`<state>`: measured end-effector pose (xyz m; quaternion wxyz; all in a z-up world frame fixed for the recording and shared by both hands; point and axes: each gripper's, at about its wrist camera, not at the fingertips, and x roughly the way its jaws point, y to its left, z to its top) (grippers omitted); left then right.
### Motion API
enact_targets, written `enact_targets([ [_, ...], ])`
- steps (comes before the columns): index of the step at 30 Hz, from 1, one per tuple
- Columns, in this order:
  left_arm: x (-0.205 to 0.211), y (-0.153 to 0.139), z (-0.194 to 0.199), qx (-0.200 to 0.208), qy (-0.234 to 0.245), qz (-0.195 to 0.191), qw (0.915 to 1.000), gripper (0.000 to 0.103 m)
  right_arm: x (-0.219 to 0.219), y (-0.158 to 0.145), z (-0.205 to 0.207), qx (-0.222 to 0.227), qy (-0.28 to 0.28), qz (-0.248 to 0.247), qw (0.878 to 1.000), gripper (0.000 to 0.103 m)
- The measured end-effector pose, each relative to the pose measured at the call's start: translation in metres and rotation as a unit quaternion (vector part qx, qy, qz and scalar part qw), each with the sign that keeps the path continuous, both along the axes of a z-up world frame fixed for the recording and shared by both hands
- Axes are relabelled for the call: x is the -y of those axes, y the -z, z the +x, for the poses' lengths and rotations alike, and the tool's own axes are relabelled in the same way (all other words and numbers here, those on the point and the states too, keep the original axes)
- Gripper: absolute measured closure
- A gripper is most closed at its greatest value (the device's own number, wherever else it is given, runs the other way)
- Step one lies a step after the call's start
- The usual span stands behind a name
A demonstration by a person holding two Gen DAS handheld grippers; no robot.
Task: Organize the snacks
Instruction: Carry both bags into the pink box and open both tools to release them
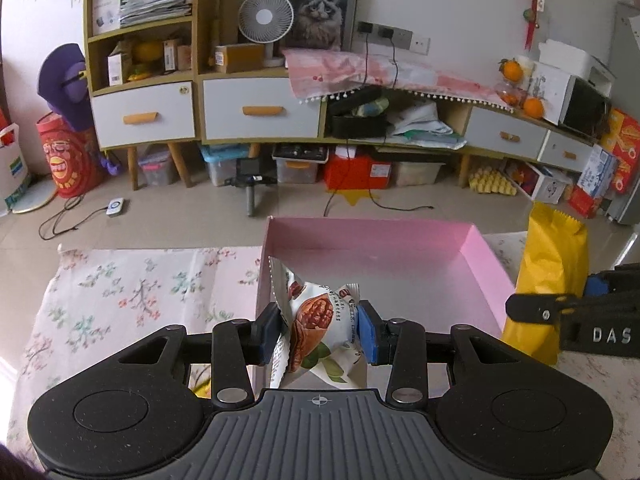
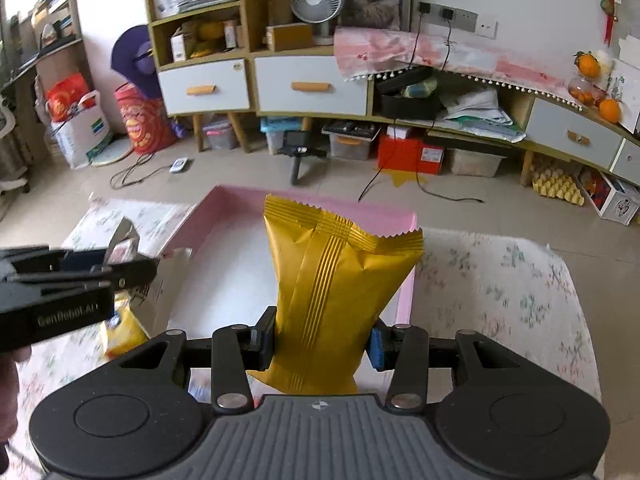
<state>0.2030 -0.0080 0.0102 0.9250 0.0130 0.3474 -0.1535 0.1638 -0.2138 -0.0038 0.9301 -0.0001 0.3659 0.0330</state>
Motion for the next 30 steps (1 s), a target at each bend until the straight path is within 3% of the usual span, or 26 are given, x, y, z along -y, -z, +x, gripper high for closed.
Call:
enact_targets([
  [4, 0.005, 0.025, 0.014, -0.043, -0.002, 0.029, 0.9987, 0.065, 0.005, 0.014, 0.017, -0.01, 0.01, 0.003, 1.0, 0.081],
  [8, -0.001, 0.042, 0.014, -0.056, 0.001, 0.037, 0.9978, 0.065, 0.005, 0.029, 0.027, -0.031, 0.002, -0.011, 0.999, 0.081],
  [13, -0.005, 0.037, 0.01, -0.07, 0.005, 0.036, 0.9969, 0.065, 0.003, 0.038, 0.034, -0.065, -0.008, 0.003, 0.998, 0.081],
  [18, -0.002, 0.035, 0.004, -0.063, 0.019, 0.044, 0.9969, 0.06, 0.004, 0.032, 0.031, -0.064, -0.006, 0.018, 0.998, 0.078],
  [20, -0.001, 0.032, 0.001, -0.056, 0.021, 0.043, 0.9973, 0.058, 0.006, 0.029, 0.03, -0.06, -0.005, 0.019, 0.998, 0.067],
  [21, 0.0, 0.029, -0.001, -0.053, 0.024, 0.043, 0.9974, 0.055, 0.006, 0.026, 0.028, -0.058, -0.004, 0.017, 0.998, 0.057],
  [22, 0.001, 0.026, -0.004, -0.048, 0.029, 0.042, 0.9975, 0.046, 0.005, 0.023, 0.025, -0.055, -0.003, 0.014, 0.998, 0.049],
  [23, 0.002, 0.022, -0.008, -0.041, 0.035, 0.043, 0.9976, 0.037, 0.004, 0.02, 0.024, -0.053, -0.004, 0.012, 0.999, 0.047],
  [26, 0.005, 0.01, -0.019, -0.02, 0.042, 0.051, 0.9976, 0.022, 0.004, 0.011, 0.016, -0.047, -0.002, 0.01, 0.999, 0.04],
  [30, 0.002, -0.002, -0.031, -0.025, 0.043, 0.047, 0.9976, 0.016, 0.006, -0.001, 0.004, -0.037, 0.01, 0.025, 0.999, 0.028],
])
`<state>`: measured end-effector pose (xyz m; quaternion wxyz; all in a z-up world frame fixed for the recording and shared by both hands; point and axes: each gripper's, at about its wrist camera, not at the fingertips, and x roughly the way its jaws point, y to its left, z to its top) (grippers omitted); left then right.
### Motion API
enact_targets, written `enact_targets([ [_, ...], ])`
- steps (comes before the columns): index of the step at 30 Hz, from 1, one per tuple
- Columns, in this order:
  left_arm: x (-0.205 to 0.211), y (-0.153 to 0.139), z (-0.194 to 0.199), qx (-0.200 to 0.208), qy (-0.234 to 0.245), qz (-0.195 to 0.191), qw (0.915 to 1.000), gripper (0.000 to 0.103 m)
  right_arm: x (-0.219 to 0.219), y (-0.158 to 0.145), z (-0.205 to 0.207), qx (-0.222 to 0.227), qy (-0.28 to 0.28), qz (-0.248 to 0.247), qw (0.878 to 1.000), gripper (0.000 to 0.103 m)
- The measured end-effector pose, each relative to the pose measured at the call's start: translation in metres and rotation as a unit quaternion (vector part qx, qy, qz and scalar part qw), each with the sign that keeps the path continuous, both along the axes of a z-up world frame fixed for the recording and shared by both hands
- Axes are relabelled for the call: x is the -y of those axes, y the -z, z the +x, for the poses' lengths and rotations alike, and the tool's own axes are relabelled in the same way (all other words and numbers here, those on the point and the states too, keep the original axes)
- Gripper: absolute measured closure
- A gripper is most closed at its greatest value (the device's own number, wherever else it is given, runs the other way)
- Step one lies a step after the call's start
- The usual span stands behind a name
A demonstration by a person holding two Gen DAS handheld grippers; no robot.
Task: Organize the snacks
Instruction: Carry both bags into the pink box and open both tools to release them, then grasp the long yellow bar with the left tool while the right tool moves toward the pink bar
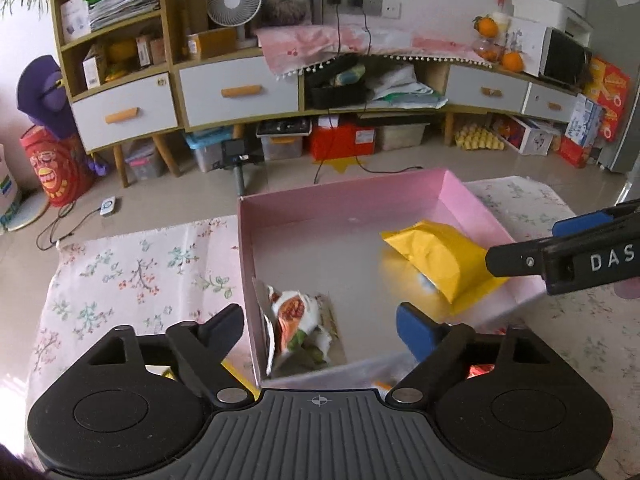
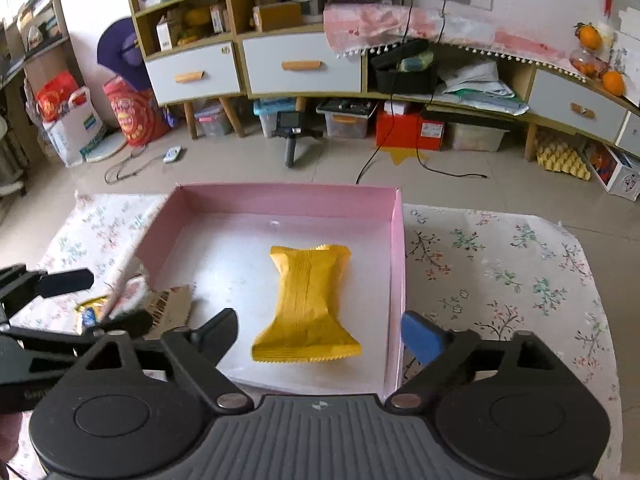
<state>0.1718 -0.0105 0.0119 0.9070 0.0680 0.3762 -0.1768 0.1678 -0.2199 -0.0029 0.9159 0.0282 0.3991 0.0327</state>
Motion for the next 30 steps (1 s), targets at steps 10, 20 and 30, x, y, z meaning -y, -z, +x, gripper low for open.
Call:
enact_targets([
  [10, -0.013, -0.013, -0.043, -0.013, -0.004, -0.002, 0.9999, 0.007, -0.008, -0.011, -0.047, 0.006, 0.011, 0.005, 1.0, 0.021],
  [20, -0.027, -0.002, -0.086, -0.027, -0.009, -0.002, 0.9996, 0.006, -0.015, 0.0, -0.093, 0.014, -0.018, -0.027, 0.999, 0.018],
  [30, -0.034, 0.015, -0.116, -0.026, 0.023, 0.007, 0.9994, 0.006, -0.009, 0.024, -0.114, -0.032, -0.038, 0.005, 0.999, 0.023],
])
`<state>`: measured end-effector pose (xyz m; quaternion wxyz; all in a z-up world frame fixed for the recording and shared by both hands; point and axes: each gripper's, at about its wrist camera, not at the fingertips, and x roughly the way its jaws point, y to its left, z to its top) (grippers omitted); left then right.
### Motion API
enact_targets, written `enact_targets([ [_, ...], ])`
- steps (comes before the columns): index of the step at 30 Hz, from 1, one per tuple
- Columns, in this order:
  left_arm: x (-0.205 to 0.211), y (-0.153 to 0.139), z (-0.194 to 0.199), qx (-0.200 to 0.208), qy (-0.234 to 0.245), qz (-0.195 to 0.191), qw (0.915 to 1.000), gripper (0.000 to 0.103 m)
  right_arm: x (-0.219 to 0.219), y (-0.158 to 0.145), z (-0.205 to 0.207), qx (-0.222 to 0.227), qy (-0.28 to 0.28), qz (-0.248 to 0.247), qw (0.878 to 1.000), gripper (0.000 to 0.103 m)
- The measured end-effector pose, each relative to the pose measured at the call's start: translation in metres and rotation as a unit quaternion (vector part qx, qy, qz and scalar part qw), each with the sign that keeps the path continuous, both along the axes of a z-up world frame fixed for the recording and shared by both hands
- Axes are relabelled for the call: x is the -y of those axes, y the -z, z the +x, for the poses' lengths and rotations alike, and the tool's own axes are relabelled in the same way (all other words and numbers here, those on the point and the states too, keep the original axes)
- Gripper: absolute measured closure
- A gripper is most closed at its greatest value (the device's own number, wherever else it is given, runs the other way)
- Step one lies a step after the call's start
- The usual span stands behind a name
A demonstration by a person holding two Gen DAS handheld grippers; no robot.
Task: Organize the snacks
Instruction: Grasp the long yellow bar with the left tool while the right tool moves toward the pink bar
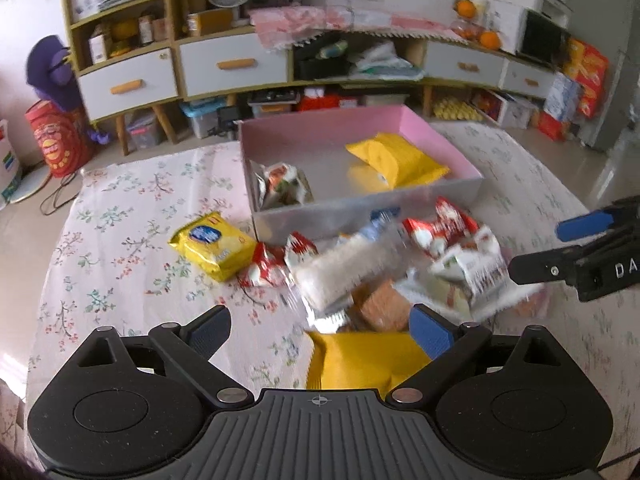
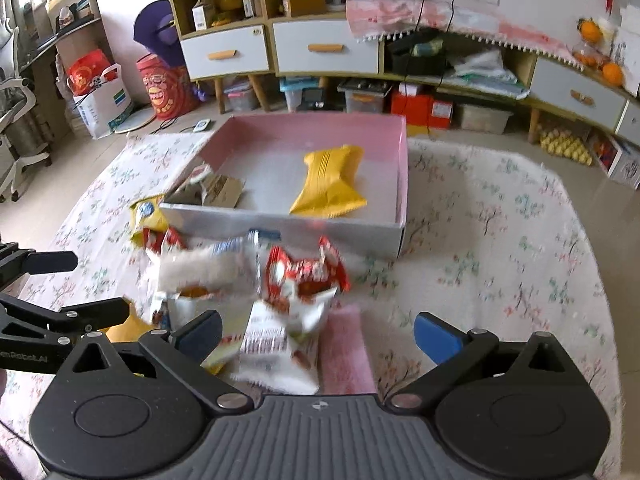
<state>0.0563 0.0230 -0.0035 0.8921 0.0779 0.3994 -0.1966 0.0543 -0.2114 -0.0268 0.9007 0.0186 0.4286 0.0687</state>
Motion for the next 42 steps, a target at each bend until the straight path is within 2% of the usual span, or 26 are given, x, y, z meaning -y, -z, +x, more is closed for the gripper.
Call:
enact_targets([
  [1, 0.0, 0.002, -0.001, -0.001, 0.006, 0.003, 1.0, 0.006, 0.0, 0.003, -0.003, -0.007, -0.006, 0.003, 1.0, 0.027],
  [2, -0.001, 0.004, -0.004, -0.001, 0.012, 0.007, 0.9999, 0.006, 0.0, 0.004, -0.005, -0.01, -0.013, 0.004, 1.0, 0.028],
  [12, -0.005, 0.015, -0.025, -0.038, 0.046, 0.028, 0.9979, 0.006, 0.004, 0.02, -0.017, -0.016, -0.047, -0.032, 0.998, 0.028],
  [18, -0.003, 0.028, -0.034, -0.084, 0.072, 0.05, 0.9926, 0.006, 0.004, 0.035, -0.019, -0.037, -0.075, -0.056, 0.995, 0.028],
  [27, 0.006, 0.043, -0.039, -0.105, 0.084, 0.082, 0.9876, 0.008, -0.005, 0.052, -0.017, -0.055, -0.109, -0.102, 0.987, 0.027],
  [33, 0.006, 0.048, -0.038, -0.117, 0.082, 0.082, 0.9864, 0.02, -0.005, 0.057, -0.013, -0.053, -0.115, -0.113, 0.985, 0.027],
  [36, 0.006, 0.049, -0.036, -0.125, 0.077, 0.07, 0.9867, 0.022, -0.005, 0.058, -0.01, -0.052, -0.117, -0.111, 0.986, 0.027],
  [42, 0.006, 0.047, -0.034, -0.118, 0.073, 0.064, 0.9884, 0.038, -0.002, 0.062, -0.002, -0.054, -0.118, -0.092, 0.987, 0.024],
])
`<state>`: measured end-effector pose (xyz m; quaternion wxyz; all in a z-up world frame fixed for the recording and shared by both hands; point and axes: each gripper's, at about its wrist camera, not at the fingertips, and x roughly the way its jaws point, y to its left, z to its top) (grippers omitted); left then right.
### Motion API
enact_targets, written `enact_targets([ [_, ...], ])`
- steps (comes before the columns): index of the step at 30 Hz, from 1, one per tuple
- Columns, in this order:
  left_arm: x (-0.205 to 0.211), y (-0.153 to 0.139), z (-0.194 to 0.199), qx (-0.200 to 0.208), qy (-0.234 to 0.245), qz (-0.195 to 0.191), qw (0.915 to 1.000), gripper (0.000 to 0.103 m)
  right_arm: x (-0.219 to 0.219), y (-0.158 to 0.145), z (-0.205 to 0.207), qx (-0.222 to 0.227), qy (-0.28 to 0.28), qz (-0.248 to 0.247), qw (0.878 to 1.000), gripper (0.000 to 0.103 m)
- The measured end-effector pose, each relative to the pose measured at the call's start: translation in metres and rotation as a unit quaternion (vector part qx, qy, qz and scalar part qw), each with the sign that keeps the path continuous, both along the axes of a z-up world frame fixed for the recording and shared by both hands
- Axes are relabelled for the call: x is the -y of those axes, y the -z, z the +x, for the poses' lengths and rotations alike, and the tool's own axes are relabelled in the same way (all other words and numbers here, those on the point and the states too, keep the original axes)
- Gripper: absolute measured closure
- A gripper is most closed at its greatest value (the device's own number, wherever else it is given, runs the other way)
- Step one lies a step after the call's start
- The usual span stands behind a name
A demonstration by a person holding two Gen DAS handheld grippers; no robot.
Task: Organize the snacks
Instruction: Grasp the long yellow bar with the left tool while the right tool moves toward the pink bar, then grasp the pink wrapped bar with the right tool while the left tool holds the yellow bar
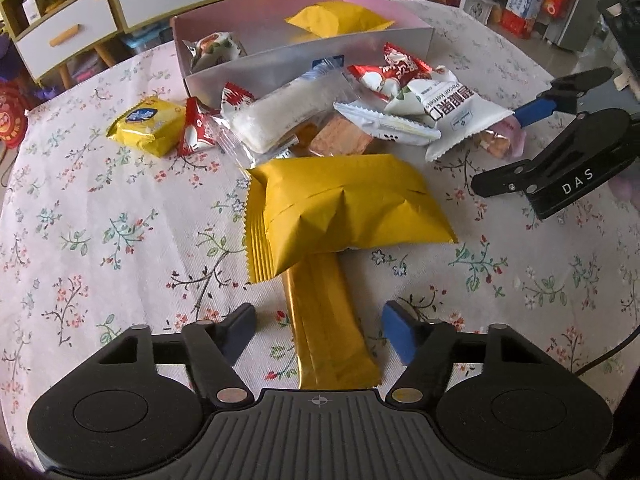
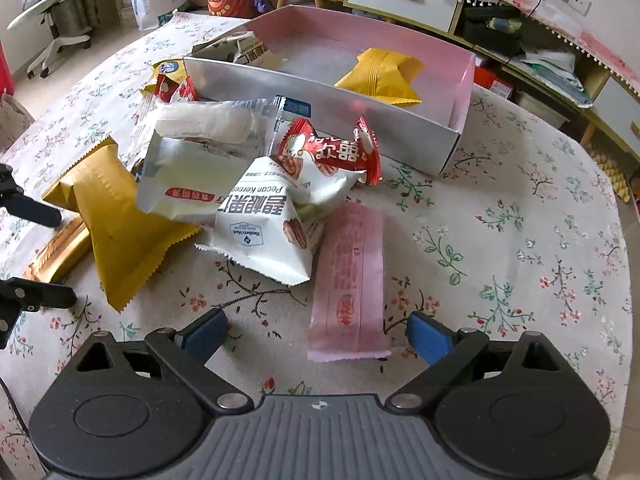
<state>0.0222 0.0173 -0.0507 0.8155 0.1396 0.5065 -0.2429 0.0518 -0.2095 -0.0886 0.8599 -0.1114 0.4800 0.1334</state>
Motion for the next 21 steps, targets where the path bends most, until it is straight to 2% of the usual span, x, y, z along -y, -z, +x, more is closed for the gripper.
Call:
enact_targets([
  [5, -0.0035, -0.0018, 0.0031, 0.005, -0.012, -0.004, 0.9999, 0.056, 0.0049, 0.0024, 0.0069, -0.006, 0.006, 0.021, 1.0, 0.024],
  [9, -0.0051, -0.0016, 0.0042, 0.011, -0.013, -0.004, 0.9999, 0.062, 0.0029, 0.0027, 0.0079, 0.004, 0.002, 0.021, 1.0, 0.027],
  [11, -0.0051, -0.0017, 0.0043, 0.013, -0.011, -0.003, 0.9998, 0.068, 0.0027, 0.0014, 0.0076, 0.007, -0.001, 0.022, 1.0, 0.03],
  [16, -0.0054, -0.0023, 0.004, 0.017, -0.01, -0.003, 0.9998, 0.074, -0.0006, -0.0024, 0.0054, 0.015, -0.012, 0.023, 1.0, 0.047],
  [21, -0.0059, -0.0027, 0.0037, 0.018, -0.012, -0.005, 0.9997, 0.074, -0.0034, -0.0053, 0.0032, 0.02, -0.018, 0.022, 0.999, 0.061],
])
